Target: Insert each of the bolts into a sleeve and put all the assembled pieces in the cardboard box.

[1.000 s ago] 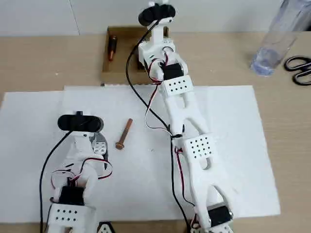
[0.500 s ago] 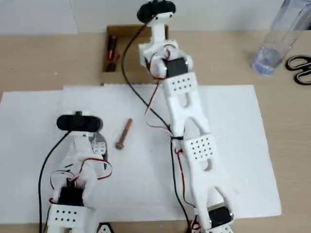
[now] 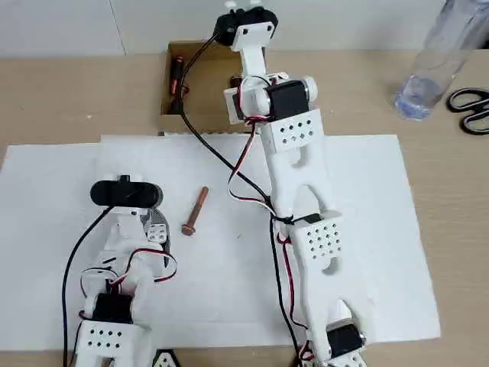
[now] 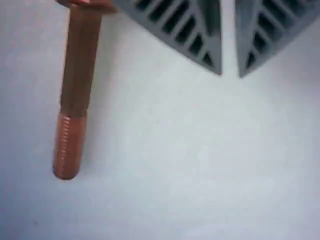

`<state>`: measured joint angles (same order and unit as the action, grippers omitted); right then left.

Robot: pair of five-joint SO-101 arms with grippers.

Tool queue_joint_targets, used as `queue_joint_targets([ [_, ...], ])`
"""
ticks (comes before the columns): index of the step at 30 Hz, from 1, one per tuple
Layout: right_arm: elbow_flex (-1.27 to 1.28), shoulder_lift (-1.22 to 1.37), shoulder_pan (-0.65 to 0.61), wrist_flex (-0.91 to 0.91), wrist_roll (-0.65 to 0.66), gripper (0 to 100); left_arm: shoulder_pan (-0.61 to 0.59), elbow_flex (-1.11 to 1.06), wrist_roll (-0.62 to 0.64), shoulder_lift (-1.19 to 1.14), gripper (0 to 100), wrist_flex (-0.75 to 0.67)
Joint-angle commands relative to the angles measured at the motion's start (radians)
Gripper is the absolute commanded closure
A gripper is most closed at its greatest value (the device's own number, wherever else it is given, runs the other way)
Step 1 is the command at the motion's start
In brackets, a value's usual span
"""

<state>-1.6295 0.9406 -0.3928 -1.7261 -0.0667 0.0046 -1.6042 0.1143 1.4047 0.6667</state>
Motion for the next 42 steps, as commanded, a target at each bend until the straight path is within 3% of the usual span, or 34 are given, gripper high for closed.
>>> queue_joint_targets([
  [1, 0.081, -0.119, -0.002, -0.021, 0.005, 77.2, 0.003, 0.027, -0.003, 0.009, 99, 0.028],
  [13, 0.865, -0.625, 0.019, -0.013, 0.003, 77.2, 0.003, 0.028, -0.003, 0.011, 99, 0.038],
  [23, 1.191, -0.82, 0.015, -0.012, 0.029, 77.2, 0.003, 0.028, -0.003, 0.011, 99, 0.038],
  [35, 1.557, -0.983, 0.001, 0.004, 0.692, 77.2, -0.002, 0.028, -0.003, 0.011, 99, 0.04],
  [42, 1.596, -0.954, 0.01, 0.004, 1.04, 77.2, -0.003, 0.028, -0.003, 0.011, 99, 0.041],
])
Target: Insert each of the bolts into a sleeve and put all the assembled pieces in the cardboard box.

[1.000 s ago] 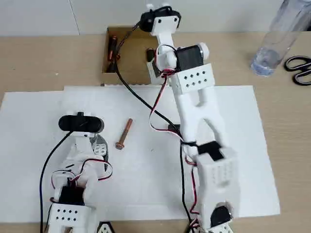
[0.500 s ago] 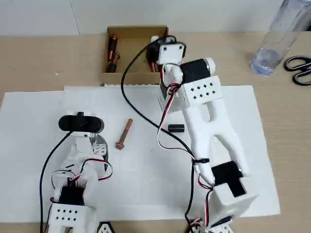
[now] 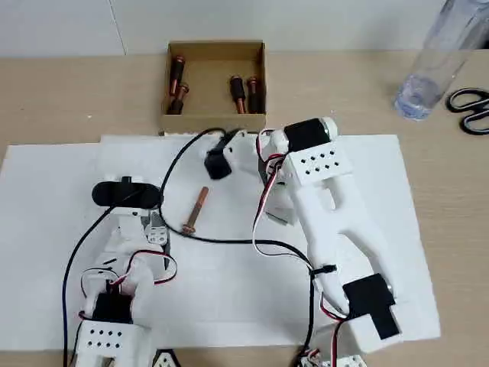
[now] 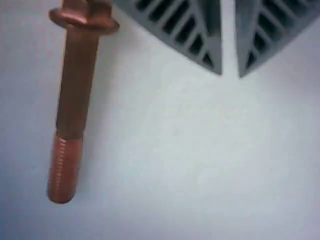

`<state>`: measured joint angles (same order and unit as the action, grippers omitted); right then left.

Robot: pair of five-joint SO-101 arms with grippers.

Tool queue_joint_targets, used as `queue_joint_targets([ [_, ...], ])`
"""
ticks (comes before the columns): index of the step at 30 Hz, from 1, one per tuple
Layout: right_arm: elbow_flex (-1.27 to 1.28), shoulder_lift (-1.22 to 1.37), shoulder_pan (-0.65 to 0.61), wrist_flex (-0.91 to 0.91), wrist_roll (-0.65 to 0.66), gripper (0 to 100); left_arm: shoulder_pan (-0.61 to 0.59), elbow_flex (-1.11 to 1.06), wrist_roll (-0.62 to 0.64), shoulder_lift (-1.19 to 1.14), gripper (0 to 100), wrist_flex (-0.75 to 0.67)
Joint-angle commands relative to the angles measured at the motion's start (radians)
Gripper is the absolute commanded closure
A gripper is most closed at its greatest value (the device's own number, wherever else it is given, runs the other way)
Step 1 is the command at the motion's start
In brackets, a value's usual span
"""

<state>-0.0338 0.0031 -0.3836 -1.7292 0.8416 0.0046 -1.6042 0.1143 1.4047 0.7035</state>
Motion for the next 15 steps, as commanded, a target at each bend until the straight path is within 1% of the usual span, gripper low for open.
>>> queue_joint_targets([
  [1, 0.0, -0.002, 0.001, 0.007, 0.169, 77.2, -0.003, 0.028, -0.003, 0.011, 99, 0.005],
  [4, 0.0, 0.045, 0.005, 0.008, 0.27, 77.2, -0.005, 0.028, -0.003, 0.011, 99, 0.005],
  [8, 0.0, 0.099, 0.038, 0.07, 0.374, 77.2, -0.005, 0.028, -0.005, 0.011, 99, 0.005],
  [13, -0.002, 0.162, 0.074, 0.136, 0.451, 77.2, -0.005, 0.028, -0.005, 0.011, 99, 0.005],
  [15, -0.002, 0.185, 0.081, 0.17, 0.459, 77.2, -0.005, 0.028, -0.005, 0.011, 99, 0.005],
])
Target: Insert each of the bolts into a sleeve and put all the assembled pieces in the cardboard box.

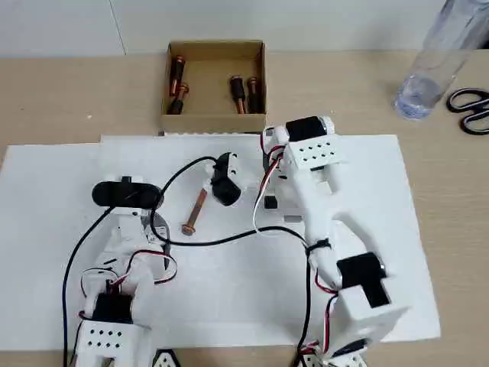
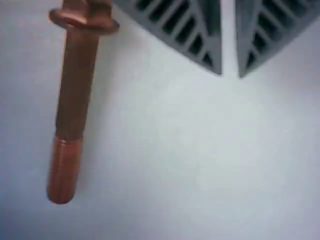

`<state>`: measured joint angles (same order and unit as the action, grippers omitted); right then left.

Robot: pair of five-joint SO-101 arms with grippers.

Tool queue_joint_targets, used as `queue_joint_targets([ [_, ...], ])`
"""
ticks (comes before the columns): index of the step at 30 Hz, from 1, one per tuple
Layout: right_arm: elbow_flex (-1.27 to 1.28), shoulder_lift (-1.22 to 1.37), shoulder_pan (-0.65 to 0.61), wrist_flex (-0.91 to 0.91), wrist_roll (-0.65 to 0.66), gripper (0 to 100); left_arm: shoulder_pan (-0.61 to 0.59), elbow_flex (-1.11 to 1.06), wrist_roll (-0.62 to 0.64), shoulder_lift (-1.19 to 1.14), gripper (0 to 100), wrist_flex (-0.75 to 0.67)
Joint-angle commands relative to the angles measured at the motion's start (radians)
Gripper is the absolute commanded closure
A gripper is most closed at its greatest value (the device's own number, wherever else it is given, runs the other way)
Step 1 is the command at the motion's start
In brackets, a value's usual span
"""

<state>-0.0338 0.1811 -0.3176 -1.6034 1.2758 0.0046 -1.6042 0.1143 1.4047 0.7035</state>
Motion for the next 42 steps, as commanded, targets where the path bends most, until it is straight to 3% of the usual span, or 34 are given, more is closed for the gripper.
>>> queue_joint_targets([
  [1, -0.002, 0.018, 0.016, 0.058, 0.025, 77.2, -0.005, 0.028, -0.005, 0.011, 99, 0.006],
  [25, -0.003, 0.186, -0.004, 0.229, 0.043, 77.4, -0.005, 0.028, -0.005, 0.011, 99, 0.006],
  [28, -0.003, 0.209, -0.013, 0.246, 0.043, 83.2, -0.005, 0.028, -0.005, 0.011, 99, 0.006],
  [32, -0.003, 0.226, -0.022, 0.249, 0.037, 98.5, -0.005, 0.028, -0.005, 0.011, 99, 0.006],
  [39, -0.003, 0.225, -0.019, 0.243, 0.034, 97.8, -0.005, 0.028, -0.005, 0.011, 99, 0.006],
  [42, -0.032, 0.22, -0.021, 0.234, -0.025, 97.8, -0.005, 0.028, -0.005, 0.011, 99, 0.006],
])
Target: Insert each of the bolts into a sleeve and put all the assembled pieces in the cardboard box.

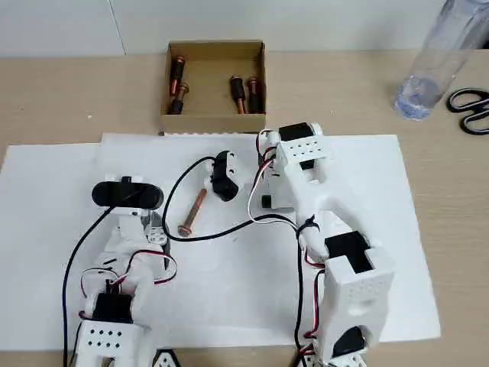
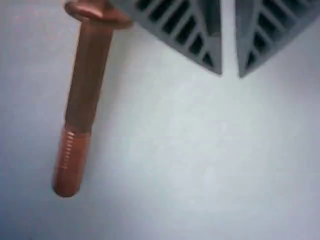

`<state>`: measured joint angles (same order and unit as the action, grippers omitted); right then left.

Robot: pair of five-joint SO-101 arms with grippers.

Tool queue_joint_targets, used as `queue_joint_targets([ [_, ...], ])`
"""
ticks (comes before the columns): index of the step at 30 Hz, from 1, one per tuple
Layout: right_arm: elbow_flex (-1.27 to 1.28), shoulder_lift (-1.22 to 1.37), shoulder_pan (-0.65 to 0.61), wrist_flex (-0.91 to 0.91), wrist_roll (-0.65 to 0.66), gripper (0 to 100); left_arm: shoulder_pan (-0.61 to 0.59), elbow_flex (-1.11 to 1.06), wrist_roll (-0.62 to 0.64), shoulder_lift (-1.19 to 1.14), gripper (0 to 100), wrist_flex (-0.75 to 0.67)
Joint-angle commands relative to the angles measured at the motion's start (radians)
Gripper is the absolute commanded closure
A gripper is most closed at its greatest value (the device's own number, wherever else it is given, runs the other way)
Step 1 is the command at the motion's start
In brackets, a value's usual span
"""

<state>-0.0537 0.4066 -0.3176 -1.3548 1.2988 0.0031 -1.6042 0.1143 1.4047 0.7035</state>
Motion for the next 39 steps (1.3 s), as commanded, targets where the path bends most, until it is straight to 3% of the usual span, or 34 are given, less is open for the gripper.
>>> queue_joint_targets([
  [1, -0.035, -0.005, -0.018, -0.036, -0.069, 97.8, -0.003, 0.028, -0.005, 0.011, 99, 0.006],
  [9, -0.269, -0.116, -0.018, -0.265, -0.269, 98.7, -0.003, 0.028, -0.005, 0.011, 99, 0.006],
  [19, -0.264, -0.257, 0.031, -0.372, -0.694, 99.6, 0.005, 0.028, -0.008, 0.011, 99, 0.0],
  [22, -0.215, -0.28, 0.102, -0.383, -0.776, 99.6, 0.0, 0.061, -0.005, 0.005, 93, 0.02],
  [25, -0.1, -0.346, 0.171, -0.384, -0.809, 99.6, 0.006, 0.157, -0.003, 0.003, 88, 0.141],
  [31, 0.19, -0.596, 0.266, -0.375, -0.809, 99.5, 0.043, 0.36, -0.012, 0.002, 88, 0.37],
  [39, 0.532, -0.897, 0.367, -0.367, -0.801, 99.5, 0.126, 0.496, -0.051, -0.005, 88, 0.414],
])
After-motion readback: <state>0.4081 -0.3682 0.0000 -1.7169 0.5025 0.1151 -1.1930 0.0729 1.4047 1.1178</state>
